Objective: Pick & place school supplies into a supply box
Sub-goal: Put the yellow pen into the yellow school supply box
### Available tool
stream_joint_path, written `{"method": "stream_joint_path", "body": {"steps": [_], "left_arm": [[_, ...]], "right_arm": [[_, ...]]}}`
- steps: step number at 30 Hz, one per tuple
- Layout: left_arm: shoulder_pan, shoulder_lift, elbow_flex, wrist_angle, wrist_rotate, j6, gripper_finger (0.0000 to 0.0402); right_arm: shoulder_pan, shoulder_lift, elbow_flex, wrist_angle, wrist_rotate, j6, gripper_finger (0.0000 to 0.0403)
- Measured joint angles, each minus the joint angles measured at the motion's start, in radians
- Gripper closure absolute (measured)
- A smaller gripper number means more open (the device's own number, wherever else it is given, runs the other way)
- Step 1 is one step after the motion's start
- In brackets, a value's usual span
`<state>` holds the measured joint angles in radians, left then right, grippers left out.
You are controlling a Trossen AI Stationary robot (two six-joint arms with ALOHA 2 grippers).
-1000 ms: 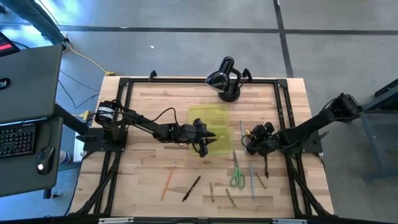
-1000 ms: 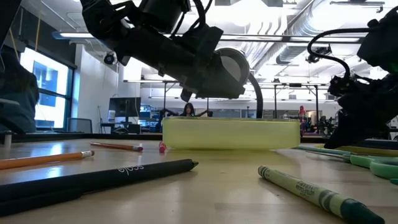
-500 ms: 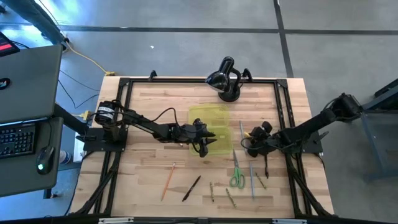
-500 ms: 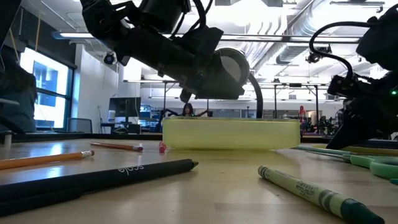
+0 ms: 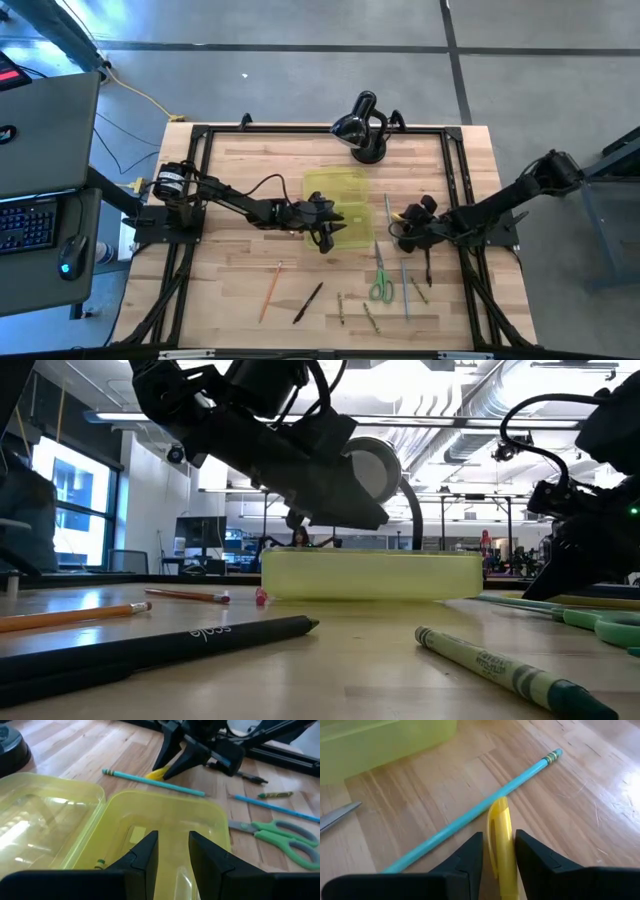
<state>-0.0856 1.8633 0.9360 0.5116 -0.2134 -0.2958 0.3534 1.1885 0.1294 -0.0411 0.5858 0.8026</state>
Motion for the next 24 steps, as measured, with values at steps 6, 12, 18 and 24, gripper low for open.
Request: {"method": "stream_joint_path", "body": {"steps": [6, 12, 18, 24], "left_arm": [[0.0, 0.0, 0.0, -0.017, 0.01, 0.001, 0.0261], [0.0, 0.0, 0.0, -0.014, 0.01, 0.002, 0.0261], [0.0, 0.0, 0.0, 0.007, 0.024, -0.024, 0.0261], [0.0, -0.061, 0.0, 0.009, 0.091, -0.024, 0.0261]], "right_arm": [[0.0, 0.001, -0.013, 0.033, 0.017, -0.083, 0.0301], [0.0, 0.003, -0.015, 0.084, 0.047, -0.096, 0.0352], [0.008, 0.005, -0.019, 0.148, 0.155, -0.096, 0.0383], [0.01, 0.004, -0.016, 0.274, 0.229, -0.143, 0.0367]]}}
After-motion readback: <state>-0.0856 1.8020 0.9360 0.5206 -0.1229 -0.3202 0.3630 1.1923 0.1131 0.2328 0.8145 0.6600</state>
